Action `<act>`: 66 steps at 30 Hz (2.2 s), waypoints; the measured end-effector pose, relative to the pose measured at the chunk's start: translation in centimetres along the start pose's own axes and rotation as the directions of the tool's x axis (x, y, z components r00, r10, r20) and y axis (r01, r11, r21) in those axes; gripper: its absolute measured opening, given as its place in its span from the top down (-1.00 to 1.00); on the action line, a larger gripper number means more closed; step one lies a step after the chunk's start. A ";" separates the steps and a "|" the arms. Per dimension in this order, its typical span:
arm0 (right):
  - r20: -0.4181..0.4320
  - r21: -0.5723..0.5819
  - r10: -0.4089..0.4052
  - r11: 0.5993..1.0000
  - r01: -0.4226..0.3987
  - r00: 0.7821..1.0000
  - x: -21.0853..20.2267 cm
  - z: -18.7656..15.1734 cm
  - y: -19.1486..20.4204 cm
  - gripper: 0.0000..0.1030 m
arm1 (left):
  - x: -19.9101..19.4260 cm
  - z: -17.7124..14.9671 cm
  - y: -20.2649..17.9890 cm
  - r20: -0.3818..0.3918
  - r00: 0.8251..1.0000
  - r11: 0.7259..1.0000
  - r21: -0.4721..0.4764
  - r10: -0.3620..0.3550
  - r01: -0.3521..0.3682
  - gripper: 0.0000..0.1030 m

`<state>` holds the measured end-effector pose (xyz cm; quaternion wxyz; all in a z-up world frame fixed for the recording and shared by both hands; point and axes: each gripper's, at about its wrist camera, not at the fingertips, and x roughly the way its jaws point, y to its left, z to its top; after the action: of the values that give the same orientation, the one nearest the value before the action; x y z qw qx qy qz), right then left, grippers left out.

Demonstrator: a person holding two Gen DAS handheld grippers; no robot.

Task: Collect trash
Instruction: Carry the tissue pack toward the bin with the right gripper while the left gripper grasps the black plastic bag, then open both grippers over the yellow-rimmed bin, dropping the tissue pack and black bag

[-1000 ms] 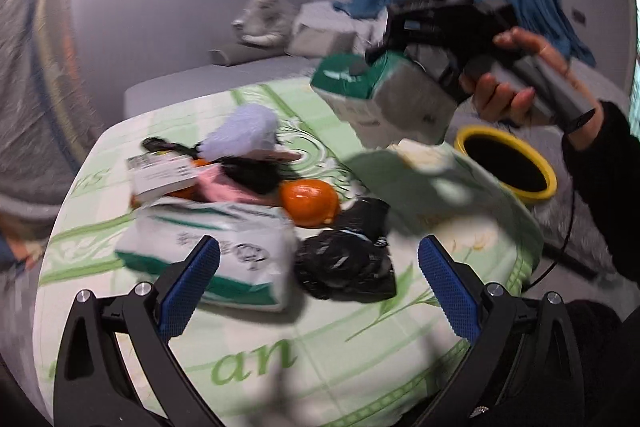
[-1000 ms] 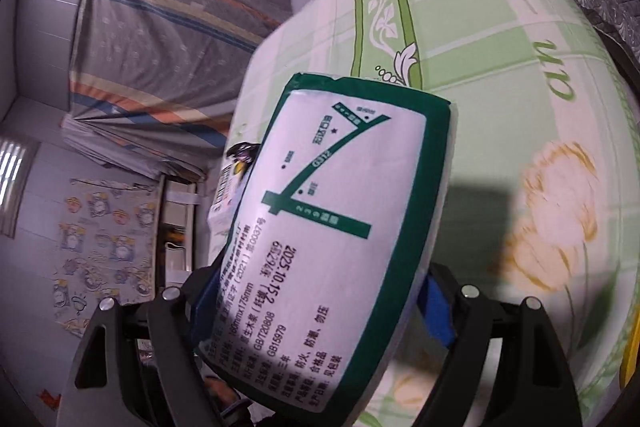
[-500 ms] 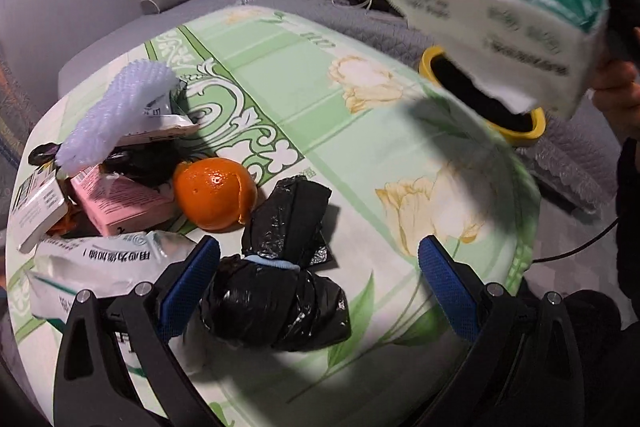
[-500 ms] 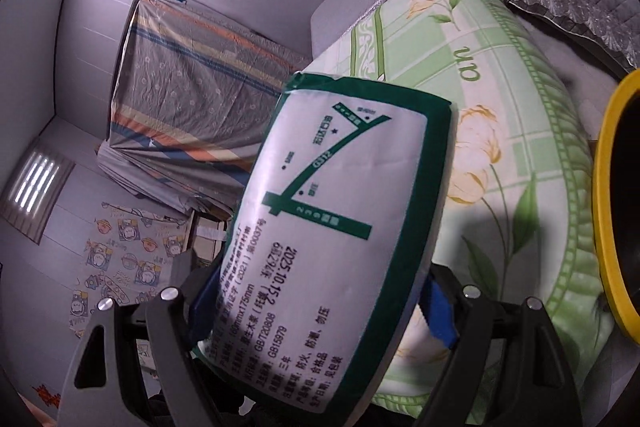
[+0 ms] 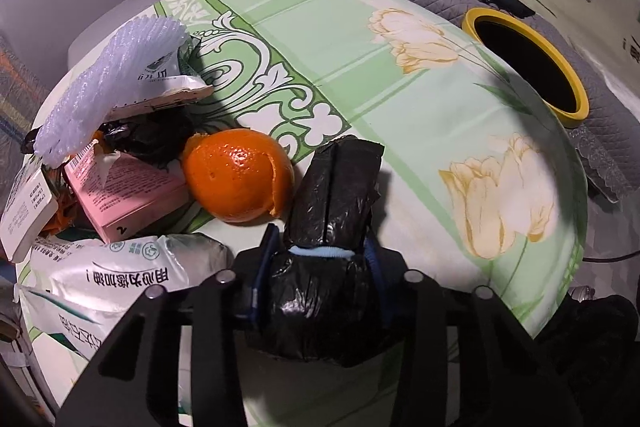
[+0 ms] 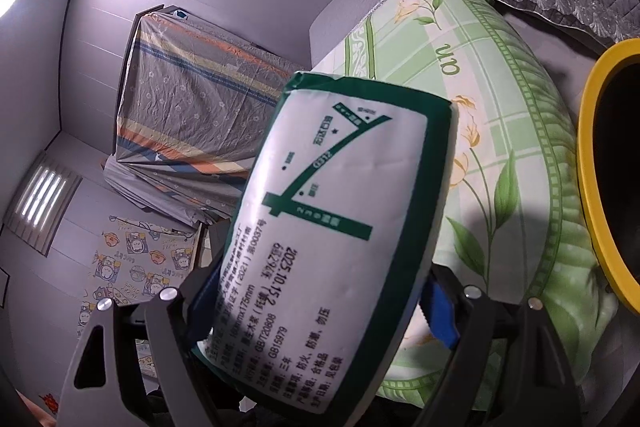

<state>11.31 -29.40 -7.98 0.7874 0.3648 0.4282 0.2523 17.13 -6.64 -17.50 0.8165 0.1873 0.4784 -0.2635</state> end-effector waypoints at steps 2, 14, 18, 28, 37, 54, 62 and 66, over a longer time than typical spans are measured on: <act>0.006 0.014 0.004 1.000 -0.004 1.000 -0.1 -0.2 -0.3 -0.54 | -0.3 -0.2 -0.1 0.007 1.000 1.000 -0.009 -0.002 0.002 0.33; 0.107 0.034 0.014 0.999 -0.017 0.994 -2.9 -1.2 -1.0 -0.54 | -11.9 -2.4 -2.0 0.362 0.923 0.991 0.004 -0.128 0.136 0.34; 0.179 0.037 -0.011 0.999 0.004 0.984 -4.4 -1.6 -1.4 -0.54 | -14.0 -1.2 -2.8 0.446 0.891 0.994 -0.018 -0.089 0.108 0.34; 0.334 0.099 -0.085 0.994 0.055 0.939 -10.0 -2.8 -4.1 -0.54 | -13.6 4.4 -7.3 0.497 0.861 0.994 0.014 -0.103 0.111 0.34; 0.448 0.165 -0.166 0.981 0.102 0.878 -15.0 -4.2 -6.7 -0.54 | -11.5 9.2 -12.9 0.494 0.853 0.985 0.096 -0.171 0.142 0.34; 0.515 0.286 -0.428 0.903 0.322 0.743 -18.5 -3.3 -12.4 -0.54 | -7.6 14.8 -19.5 0.497 0.835 0.970 0.162 -0.237 0.180 0.33; 0.477 0.335 -0.526 0.850 0.407 0.705 -17.3 -1.6 -15.0 -0.54 | -3.1 17.7 -20.4 0.451 0.864 0.974 0.136 -0.223 0.180 0.33; 0.460 0.341 -0.573 0.819 0.461 0.679 -16.6 -0.7 -15.9 -0.54 | -1.3 19.0 -21.4 0.434 0.873 0.973 0.146 -0.224 0.177 0.33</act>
<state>3.65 -50.58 -12.66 0.8739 0.3601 0.2955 -0.1392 16.52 -33.87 -8.57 0.8620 0.1122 0.2805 -0.4070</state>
